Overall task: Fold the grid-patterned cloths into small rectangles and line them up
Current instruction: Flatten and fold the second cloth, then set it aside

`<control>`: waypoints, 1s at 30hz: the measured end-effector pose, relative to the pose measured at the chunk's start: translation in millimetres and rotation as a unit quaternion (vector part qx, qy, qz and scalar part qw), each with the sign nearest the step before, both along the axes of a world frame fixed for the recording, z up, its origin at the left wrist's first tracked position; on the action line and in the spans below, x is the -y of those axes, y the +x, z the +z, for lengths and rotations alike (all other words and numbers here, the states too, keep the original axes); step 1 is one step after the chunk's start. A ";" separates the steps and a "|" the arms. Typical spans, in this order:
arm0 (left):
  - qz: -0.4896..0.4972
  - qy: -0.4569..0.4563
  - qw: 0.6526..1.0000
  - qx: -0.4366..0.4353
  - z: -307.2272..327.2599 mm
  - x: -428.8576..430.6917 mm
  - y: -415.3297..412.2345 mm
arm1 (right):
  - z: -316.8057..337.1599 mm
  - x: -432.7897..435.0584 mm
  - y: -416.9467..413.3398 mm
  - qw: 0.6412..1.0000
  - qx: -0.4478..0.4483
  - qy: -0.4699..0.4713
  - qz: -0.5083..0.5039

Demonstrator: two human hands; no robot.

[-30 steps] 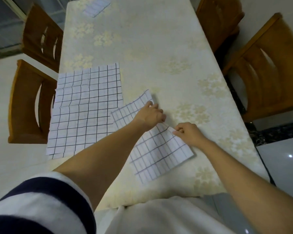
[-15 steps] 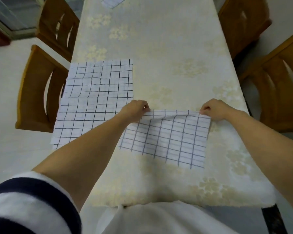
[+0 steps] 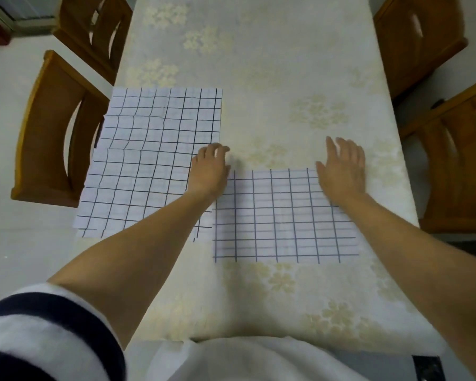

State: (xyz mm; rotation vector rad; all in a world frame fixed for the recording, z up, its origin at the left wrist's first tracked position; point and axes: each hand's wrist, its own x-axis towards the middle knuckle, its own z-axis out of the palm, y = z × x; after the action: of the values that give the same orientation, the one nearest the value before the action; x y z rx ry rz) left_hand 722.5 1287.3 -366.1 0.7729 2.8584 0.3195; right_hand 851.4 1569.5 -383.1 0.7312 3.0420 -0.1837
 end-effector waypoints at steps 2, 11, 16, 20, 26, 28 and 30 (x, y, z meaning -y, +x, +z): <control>-0.063 0.030 0.998 -0.003 -4.2 -16.9 31.5 | -9.2 43.4 1.2 0.996 -0.005 -0.016 0.088; -0.137 -0.173 0.963 0.154 -42.1 -28.3 63.0 | -53.0 70.0 27.4 0.988 0.107 -0.030 0.106; -0.135 -0.187 0.955 0.187 -29.5 -5.8 44.9 | -47.6 20.0 48.0 0.988 0.139 -0.028 0.059; -0.147 -0.179 0.962 0.145 -18.4 -14.6 61.7 | -31.8 41.8 41.7 0.992 0.114 -0.031 0.036; -0.144 -0.205 0.948 0.197 -30.5 -27.4 109.2 | -44.3 113.5 70.7 0.985 0.115 -0.035 0.125; -0.144 -0.210 0.946 0.201 -28.7 -23.9 106.0 | -50.0 99.6 86.2 0.986 0.127 -0.027 0.107; -0.151 -0.221 0.940 0.211 -25.1 -21.5 101.7 | -48.5 79.6 99.3 0.989 0.123 -0.023 0.084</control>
State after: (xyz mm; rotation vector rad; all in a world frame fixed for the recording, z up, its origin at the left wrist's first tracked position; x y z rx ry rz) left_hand 824.2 1308.9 -391.2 0.8991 2.2432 -0.1777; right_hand 950.7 1489.8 -431.6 0.4519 2.8347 -0.1495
